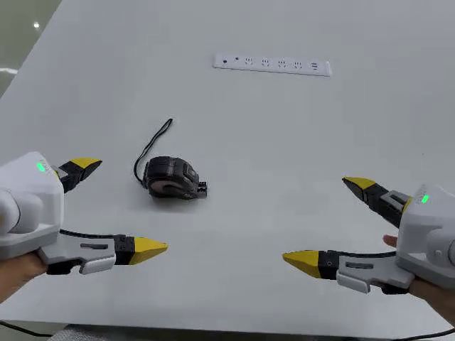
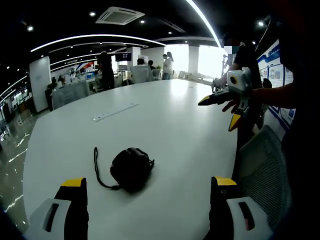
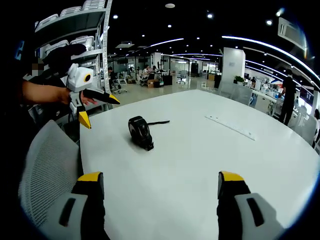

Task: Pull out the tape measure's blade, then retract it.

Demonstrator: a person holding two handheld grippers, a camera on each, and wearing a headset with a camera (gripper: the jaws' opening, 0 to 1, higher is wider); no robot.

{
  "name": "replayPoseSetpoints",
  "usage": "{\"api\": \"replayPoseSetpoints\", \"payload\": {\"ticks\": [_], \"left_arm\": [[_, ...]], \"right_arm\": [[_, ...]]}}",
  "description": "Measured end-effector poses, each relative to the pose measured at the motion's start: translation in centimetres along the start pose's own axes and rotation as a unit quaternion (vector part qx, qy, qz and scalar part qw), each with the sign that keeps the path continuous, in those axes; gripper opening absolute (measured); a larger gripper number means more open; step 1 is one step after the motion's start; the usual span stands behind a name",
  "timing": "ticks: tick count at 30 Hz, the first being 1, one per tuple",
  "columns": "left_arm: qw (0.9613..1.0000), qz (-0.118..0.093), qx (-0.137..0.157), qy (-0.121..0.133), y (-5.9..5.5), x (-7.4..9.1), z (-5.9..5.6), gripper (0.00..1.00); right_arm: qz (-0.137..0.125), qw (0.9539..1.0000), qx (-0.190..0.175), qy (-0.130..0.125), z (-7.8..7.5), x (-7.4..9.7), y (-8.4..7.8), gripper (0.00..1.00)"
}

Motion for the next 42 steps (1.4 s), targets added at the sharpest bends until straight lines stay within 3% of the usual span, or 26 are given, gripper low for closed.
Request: {"api": "replayPoseSetpoints", "payload": {"ticks": [8, 16, 19, 26, 42], "left_arm": [[1.0, 0.004, -0.004, -0.005, 0.1, -0.3, 0.3, 0.98], [0.9996, 0.013, -0.018, -0.014, 0.4, -0.8, 1.1, 0.96], [0.9994, 0.017, -0.025, -0.019, 0.5, -0.9, 1.5, 0.94], [0.9983, 0.027, -0.038, -0.034, 0.6, -1.5, 2.1, 0.88], [0.9917, 0.061, -0.083, -0.076, 0.5, -3.9, 3.6, 0.78]], "right_arm": [[0.004, 0.9999, 0.01, 0.004, -0.4, -0.3, 0.2, 0.96], [0.007, 0.9984, 0.037, 0.041, -1.0, -1.3, 0.9, 0.92], [0.018, 0.9975, 0.048, 0.048, -1.3, -1.8, 1.0, 0.91], [0.015, 0.996, 0.059, 0.065, -1.8, -2.7, 1.6, 0.87], [0.022, 0.9874, 0.104, 0.117, -2.2, -5.9, 2.5, 0.79]]}}
Point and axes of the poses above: the centre of the closed fingertips' face, and the gripper's own axes: x roughly backward along the fingers, z roughly to its left, y roughly out of its top, the point moved 9 cm from there along x, roughly backward along the fingers, and after that the axes turned 4 degrees about -x, right-handed, at the moved point
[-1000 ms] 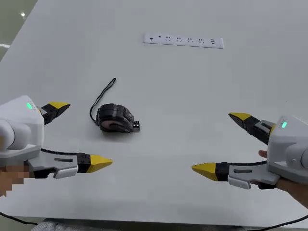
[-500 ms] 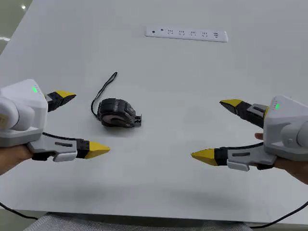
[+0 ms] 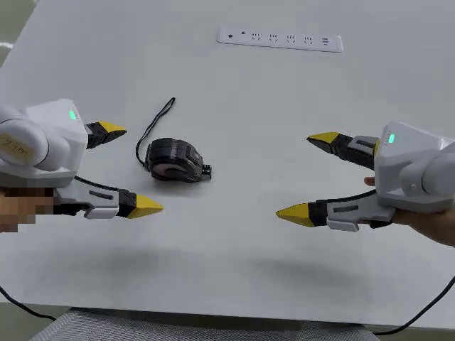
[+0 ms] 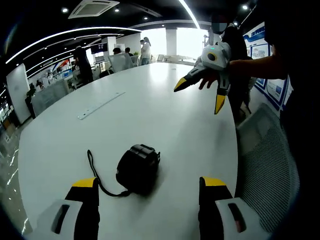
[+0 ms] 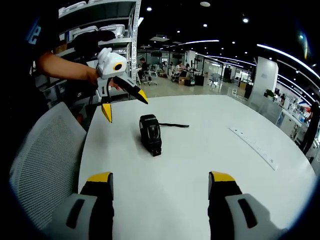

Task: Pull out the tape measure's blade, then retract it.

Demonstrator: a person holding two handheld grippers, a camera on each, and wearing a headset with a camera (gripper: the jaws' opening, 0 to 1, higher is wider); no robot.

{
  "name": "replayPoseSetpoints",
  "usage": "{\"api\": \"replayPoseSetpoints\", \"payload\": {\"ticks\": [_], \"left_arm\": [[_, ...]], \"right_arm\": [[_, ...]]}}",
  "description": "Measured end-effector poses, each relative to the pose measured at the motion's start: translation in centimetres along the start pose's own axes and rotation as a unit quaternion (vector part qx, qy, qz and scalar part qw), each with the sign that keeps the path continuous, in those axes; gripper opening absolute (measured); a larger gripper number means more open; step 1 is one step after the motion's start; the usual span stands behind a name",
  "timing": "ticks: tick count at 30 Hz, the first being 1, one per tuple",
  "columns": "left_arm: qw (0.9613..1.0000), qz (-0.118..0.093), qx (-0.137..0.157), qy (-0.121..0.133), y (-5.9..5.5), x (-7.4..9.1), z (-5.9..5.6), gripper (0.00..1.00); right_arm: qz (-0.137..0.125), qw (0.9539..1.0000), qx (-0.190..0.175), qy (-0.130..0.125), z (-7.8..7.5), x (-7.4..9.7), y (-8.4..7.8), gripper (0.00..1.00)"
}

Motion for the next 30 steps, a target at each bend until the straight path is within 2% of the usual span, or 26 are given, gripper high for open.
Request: {"api": "replayPoseSetpoints", "payload": {"ticks": [4, 7, 11, 14, 23, 26, 30], "left_arm": [[0.9997, 0.01, -0.015, -0.017, 0.0, -0.8, 0.4, 0.72], [0.9996, 0.011, -0.017, -0.018, 0.0, -0.8, 0.4, 0.67], [0.9988, 0.02, -0.034, -0.028, 0.0, -1.6, 0.8, 0.65], [0.9975, 0.032, -0.046, -0.043, 0.1, -2.7, 1.8, 0.63], [0.9938, 0.051, -0.078, -0.062, 0.2, -4.0, 2.9, 0.58], [0.9918, 0.059, -0.088, -0.07, 0.0, -4.5, 3.1, 0.55], [0.9916, 0.06, -0.09, -0.071, 0.0, -4.6, 3.1, 0.52]], "right_arm": [[0.003, 0.9998, 0.016, 0.014, -0.3, -0.9, 0.1, 0.76], [0.003, 0.9997, 0.018, 0.015, -0.4, -1.0, 0.1, 0.73], [0.005, 0.9994, 0.025, 0.024, -0.7, -1.9, 0.2, 0.7], [0.002, 0.9985, 0.035, 0.041, -1.3, -3.6, 0.7, 0.68], [0.01, 0.9966, 0.051, 0.063, -2.1, -6.1, 1.0, 0.63], [0.014, 0.9957, 0.059, 0.07, -2.3, -6.8, 1.0, 0.62], [0.014, 0.9955, 0.06, 0.072, -2.3, -6.9, 1.0, 0.59]]}}
Point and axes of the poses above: the centre of the closed fingertips' face, and the gripper's own axes: x roughly backward along the fingers, z roughly to its left, y roughly out of its top, the point moved 9 cm from there along x, roughly backward along the fingers, and after that the axes turned 4 degrees about -x, right-handed, at the moved point
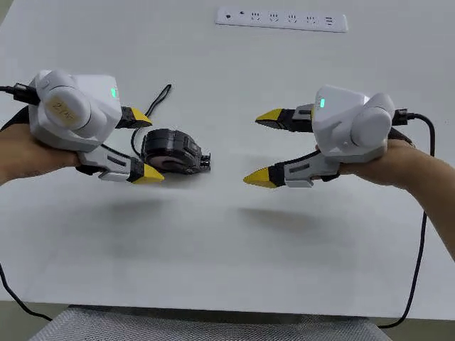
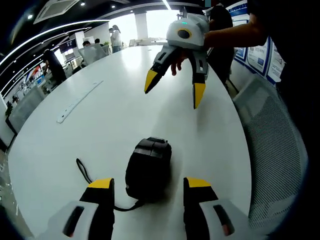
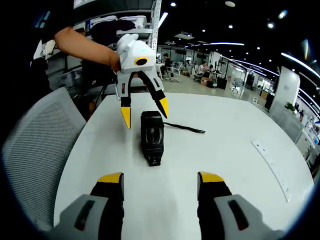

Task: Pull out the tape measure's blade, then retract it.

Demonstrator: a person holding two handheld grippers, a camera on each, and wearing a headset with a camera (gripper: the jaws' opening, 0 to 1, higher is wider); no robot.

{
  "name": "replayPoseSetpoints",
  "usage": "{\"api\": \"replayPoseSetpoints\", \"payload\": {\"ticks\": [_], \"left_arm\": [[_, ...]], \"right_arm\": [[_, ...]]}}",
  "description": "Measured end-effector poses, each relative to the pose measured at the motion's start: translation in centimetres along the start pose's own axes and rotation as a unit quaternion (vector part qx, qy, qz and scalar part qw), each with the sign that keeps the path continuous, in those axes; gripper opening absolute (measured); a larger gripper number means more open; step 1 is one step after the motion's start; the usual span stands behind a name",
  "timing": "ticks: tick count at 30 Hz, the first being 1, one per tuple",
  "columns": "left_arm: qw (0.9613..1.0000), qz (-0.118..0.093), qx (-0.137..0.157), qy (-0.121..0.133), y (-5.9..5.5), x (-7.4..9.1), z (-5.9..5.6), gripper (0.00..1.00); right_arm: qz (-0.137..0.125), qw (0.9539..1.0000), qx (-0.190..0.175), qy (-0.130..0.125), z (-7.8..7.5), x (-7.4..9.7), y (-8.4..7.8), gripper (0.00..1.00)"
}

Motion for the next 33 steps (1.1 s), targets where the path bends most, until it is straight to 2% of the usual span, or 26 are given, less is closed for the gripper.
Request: {"api": "replayPoseSetpoints", "payload": {"ticks": [3, 4, 7, 15, 21, 23, 33], "left_arm": [[1.0, 0.002, -0.005, -0.004, 0.0, -0.2, 0.1, 0.48], [0.9993, 0.021, -0.029, -0.014, -0.1, -1.0, 0.7, 0.47], [0.9986, 0.031, -0.039, -0.017, -0.4, -1.3, 1.0, 0.42], [0.9967, 0.045, -0.049, -0.046, -0.9, -2.2, 1.0, 0.34], [0.996, 0.047, -0.055, -0.053, -1.0, -2.4, 1.1, 0.3], [0.9952, 0.047, -0.065, -0.056, -1.2, -2.5, 1.1, 0.3], [0.9958, 0.041, -0.053, -0.063, -1.3, -2.6, 1.2, 0.3]], "right_arm": [[0.002, 1.0, 0.003, 0.003, -0.1, -0.4, 0.0, 0.57], [0.011, 0.9996, 0.019, 0.02, -0.6, -2.0, 0.1, 0.56], [0.012, 0.9993, 0.023, 0.027, -0.8, -2.7, 0.1, 0.54], [0.02, 0.9984, 0.028, 0.046, -0.9, -4.9, 0.0, 0.48], [0.022, 0.9976, 0.028, 0.06, -0.7, -6.5, 0.0, 0.43], [0.025, 0.9972, 0.03, 0.064, -0.6, -7.1, -0.1, 0.41], [0.03, 0.9956, 0.035, 0.082, -0.6, -9.1, -0.1, 0.29]]}}
Point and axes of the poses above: the centre of the closed fingertips' face, and the gripper's own axes: x roughly backward along the fingers, z roughly to its left, y roughly out of its top, the point moved 9 cm from there along x, roughly backward along the fingers, and after that the axes turned 4 degrees about -x, right-handed, at the moved point
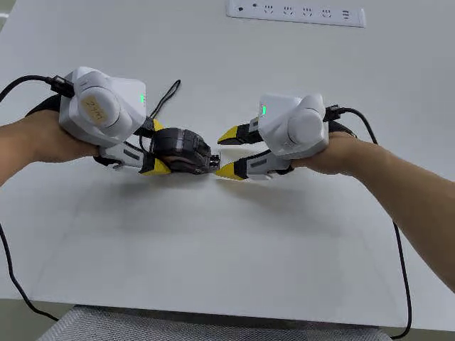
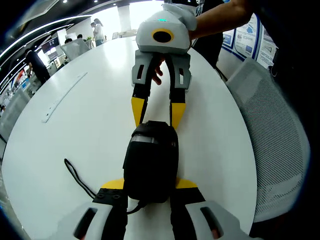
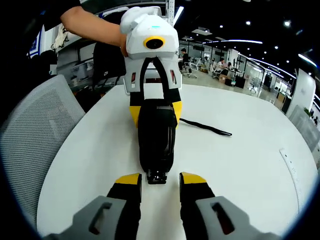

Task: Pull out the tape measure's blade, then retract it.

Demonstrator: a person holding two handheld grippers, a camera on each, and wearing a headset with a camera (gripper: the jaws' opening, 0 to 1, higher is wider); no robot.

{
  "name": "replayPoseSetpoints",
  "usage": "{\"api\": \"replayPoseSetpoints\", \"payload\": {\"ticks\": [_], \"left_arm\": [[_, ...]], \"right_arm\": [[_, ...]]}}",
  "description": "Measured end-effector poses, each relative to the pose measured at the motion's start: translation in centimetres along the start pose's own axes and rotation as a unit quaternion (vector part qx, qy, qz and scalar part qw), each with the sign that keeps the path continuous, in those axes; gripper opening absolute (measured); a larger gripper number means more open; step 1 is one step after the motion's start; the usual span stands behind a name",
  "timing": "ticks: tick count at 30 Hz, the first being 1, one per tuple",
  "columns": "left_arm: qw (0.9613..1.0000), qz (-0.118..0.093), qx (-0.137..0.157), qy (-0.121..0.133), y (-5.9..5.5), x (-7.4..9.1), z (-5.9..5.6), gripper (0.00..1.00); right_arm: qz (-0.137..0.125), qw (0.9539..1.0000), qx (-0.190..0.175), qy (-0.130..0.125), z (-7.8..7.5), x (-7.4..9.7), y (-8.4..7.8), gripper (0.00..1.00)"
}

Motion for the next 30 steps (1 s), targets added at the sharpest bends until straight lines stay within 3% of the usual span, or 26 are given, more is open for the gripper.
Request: {"api": "replayPoseSetpoints", "payload": {"ticks": [8, 9, 17, 30], "left_arm": [[1.0, 0.0, 0.004, -0.001, 0.0, 0.01, 0.02, 0.3], [0.9998, -0.007, 0.017, -0.004, -0.16, -0.01, 0.08, 0.3], [0.9997, -0.009, 0.024, -0.004, -0.32, -0.05, 0.01, 0.29], [0.9997, -0.006, 0.025, -0.006, -0.34, -0.05, 0.0, 0.29]], "right_arm": [[0.01, 0.9999, 0.01, 0.009, 0.22, -0.51, 0.0, 0.2], [0.029, 0.9992, 0.025, 0.013, 0.58, -1.11, -0.27, 0.19], [0.023, 0.9996, 0.01, 0.011, 0.43, -1.03, -0.11, 0.15], [0.028, 0.9992, 0.028, 0.01, 0.51, -0.85, -0.07, 0.13]]}}
Point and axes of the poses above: the centre of the closed fingertips' face, and the gripper's own axes: x roughly backward along the fingers, z roughly to its left, y roughly out of its top, the point moved 9 cm from there along x, roughly backward along the fingers, and after that the axes turned 4 degrees about -x, right-handed, at the moved point
